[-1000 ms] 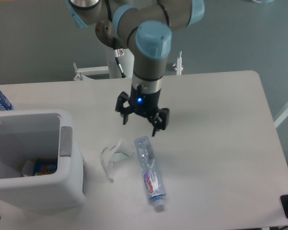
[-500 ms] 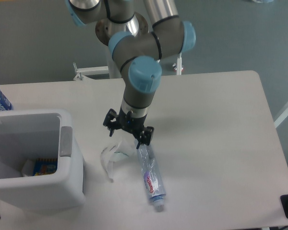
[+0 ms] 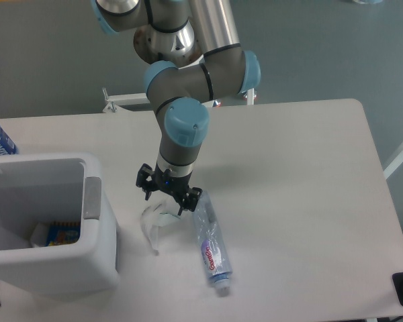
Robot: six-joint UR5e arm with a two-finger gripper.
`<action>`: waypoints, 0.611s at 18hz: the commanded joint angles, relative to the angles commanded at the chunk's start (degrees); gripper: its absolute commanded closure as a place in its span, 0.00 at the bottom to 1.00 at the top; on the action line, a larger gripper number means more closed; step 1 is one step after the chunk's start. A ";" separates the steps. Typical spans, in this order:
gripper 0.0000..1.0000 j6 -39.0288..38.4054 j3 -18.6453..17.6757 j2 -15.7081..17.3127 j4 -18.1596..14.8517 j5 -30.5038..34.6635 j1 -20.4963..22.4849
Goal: Place the trash in the trash can
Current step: 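Lower the gripper onto the plastic bag and close on it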
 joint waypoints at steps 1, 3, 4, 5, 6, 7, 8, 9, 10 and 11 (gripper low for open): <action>1.00 -0.27 0.00 0.09 -0.09 0.00 0.00; 1.00 -0.54 0.17 0.35 -0.52 0.09 0.00; 1.00 -0.45 0.26 0.53 -1.05 0.00 0.00; 1.00 -0.45 0.26 0.79 -1.14 -0.17 0.00; 1.00 -0.54 0.35 0.79 -1.14 -0.26 0.00; 1.00 -0.63 0.79 0.88 -1.14 -0.44 0.09; 1.00 -0.80 1.23 0.97 -1.14 -0.79 0.17; 1.00 -1.24 1.40 1.23 -1.14 -1.23 0.18; 1.00 -1.24 1.49 1.41 -1.14 -1.23 0.35; 1.00 -1.24 2.45 2.02 -1.32 -1.32 0.79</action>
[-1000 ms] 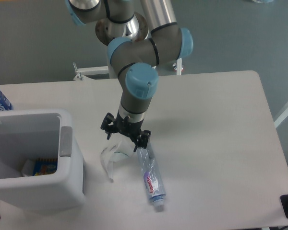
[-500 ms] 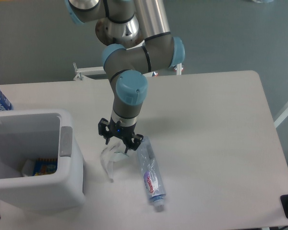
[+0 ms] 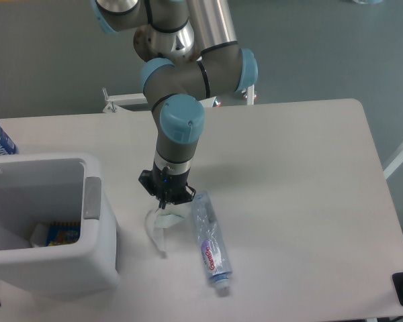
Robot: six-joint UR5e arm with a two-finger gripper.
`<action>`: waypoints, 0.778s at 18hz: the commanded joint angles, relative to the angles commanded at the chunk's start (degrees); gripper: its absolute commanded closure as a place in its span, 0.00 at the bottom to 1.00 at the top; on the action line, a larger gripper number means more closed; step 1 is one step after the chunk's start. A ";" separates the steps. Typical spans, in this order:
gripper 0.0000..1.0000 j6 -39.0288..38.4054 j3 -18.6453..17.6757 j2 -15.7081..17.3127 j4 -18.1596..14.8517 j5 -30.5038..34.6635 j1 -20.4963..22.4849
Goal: Place the trash in the trash can
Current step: 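Lower the gripper onto the plastic bag and close on it, then lift the plastic bag and carry it over the white bin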
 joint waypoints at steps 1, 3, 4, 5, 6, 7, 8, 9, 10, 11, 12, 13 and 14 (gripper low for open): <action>1.00 -0.09 0.88 0.88 -0.44 -0.61 0.18; 1.00 -0.52 2.81 1.41 -1.67 -4.90 1.75; 1.00 -1.05 3.78 1.67 -2.28 -7.71 2.63; 1.00 -2.01 4.66 3.24 -2.90 -9.74 3.69; 1.00 -2.98 5.54 4.82 -3.25 -10.97 4.48; 1.00 -3.68 6.50 5.54 -3.25 -11.77 5.27; 1.00 -4.47 7.12 6.50 -3.25 -13.08 6.15; 1.00 -5.44 7.56 8.08 -3.17 -15.01 7.37; 1.00 -6.23 7.92 9.14 -2.99 -17.55 8.61; 1.00 -7.28 8.44 9.93 -2.90 -20.71 9.92; 1.00 -8.86 9.14 10.81 -2.90 -23.79 11.15; 1.00 -10.97 9.85 11.34 -2.64 -26.17 11.95; 1.00 -13.34 11.16 11.61 -2.64 -27.76 12.39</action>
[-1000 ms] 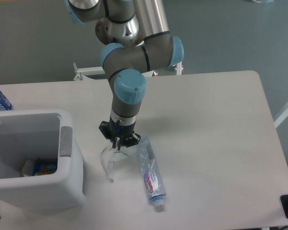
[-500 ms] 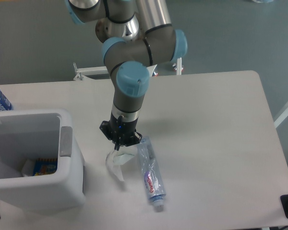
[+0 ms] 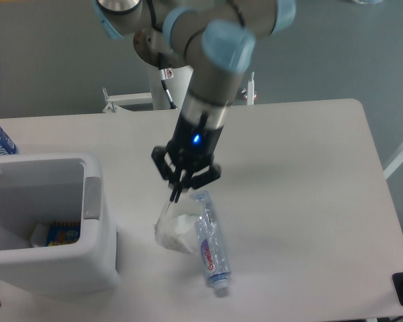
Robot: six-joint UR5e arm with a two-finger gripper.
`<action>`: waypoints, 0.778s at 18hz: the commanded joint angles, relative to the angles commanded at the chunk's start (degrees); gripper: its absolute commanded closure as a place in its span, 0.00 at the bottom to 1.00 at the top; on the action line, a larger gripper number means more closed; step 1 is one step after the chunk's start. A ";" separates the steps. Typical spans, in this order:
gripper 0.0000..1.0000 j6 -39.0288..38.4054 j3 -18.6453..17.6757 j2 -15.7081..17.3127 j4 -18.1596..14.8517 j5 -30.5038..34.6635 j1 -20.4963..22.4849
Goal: Place the trash in the trash can
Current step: 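Lift the plastic bag and carry it over the white bin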
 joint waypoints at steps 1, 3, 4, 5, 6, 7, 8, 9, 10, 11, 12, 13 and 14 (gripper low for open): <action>1.00 -2.11 1.14 0.26 0.00 -0.62 0.00; 1.00 -5.20 3.17 0.70 0.00 -0.81 -0.26; 1.00 -6.78 4.05 0.79 0.00 -1.59 -0.52; 1.00 -8.97 4.93 1.14 0.09 -3.43 -0.78; 1.00 -10.90 5.63 1.49 0.09 -5.01 -1.05; 1.00 -12.31 6.07 1.67 0.09 -5.63 -1.40; 1.00 -13.20 6.08 1.67 0.09 -5.64 -1.92; 1.00 -13.64 6.08 1.76 0.09 -5.73 -2.80; 1.00 -14.08 6.08 1.67 0.09 -5.73 -4.37; 1.00 -14.78 5.90 1.67 0.09 -5.73 -5.78; 1.00 -15.05 5.55 1.67 0.09 -5.73 -6.75; 1.00 -14.97 5.38 1.59 0.09 -5.64 -7.72; 1.00 -14.97 5.29 1.24 0.09 -5.64 -8.77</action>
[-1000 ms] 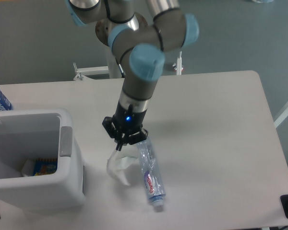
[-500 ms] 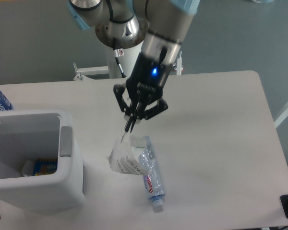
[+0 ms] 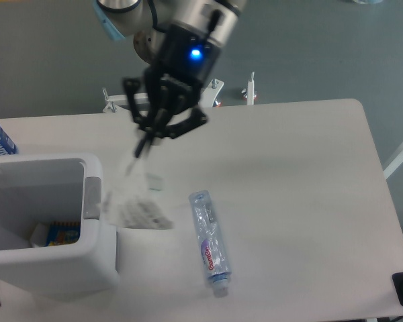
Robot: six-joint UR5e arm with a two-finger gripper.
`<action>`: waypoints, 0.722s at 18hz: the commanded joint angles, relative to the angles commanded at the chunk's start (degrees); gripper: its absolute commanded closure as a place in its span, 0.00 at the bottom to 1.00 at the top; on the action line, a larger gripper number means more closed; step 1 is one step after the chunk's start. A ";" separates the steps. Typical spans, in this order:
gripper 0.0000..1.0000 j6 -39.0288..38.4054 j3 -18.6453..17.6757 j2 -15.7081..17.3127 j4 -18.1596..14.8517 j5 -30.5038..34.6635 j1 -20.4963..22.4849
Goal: Place the trash in the trash can
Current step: 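Lift the plastic bag and carry it over the white bin, then open the gripper to drop the bag into the bin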
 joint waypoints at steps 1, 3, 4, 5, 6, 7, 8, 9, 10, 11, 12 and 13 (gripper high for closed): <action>1.00 0.00 0.00 -0.44 0.00 0.00 -1.23; 1.00 -0.09 -0.09 -1.75 0.00 0.17 -3.95; 1.00 -0.09 -0.09 -2.28 0.09 0.44 -5.27; 1.00 0.09 -0.35 -2.90 0.26 0.53 -6.15; 1.00 0.52 -0.96 -3.16 0.44 0.61 -6.86; 1.00 0.70 -1.05 -3.34 0.44 0.62 -7.39; 1.00 0.79 -1.06 -4.04 0.53 0.62 -7.65; 1.00 0.79 -1.06 -4.31 0.61 0.62 -8.35; 1.00 0.88 -1.06 -4.40 0.53 0.62 -8.71; 0.95 0.97 -1.23 -4.49 0.53 0.62 -8.80; 0.78 1.14 -1.49 -4.49 0.53 0.62 -8.80; 0.57 1.14 -1.41 -4.49 0.53 0.62 -8.80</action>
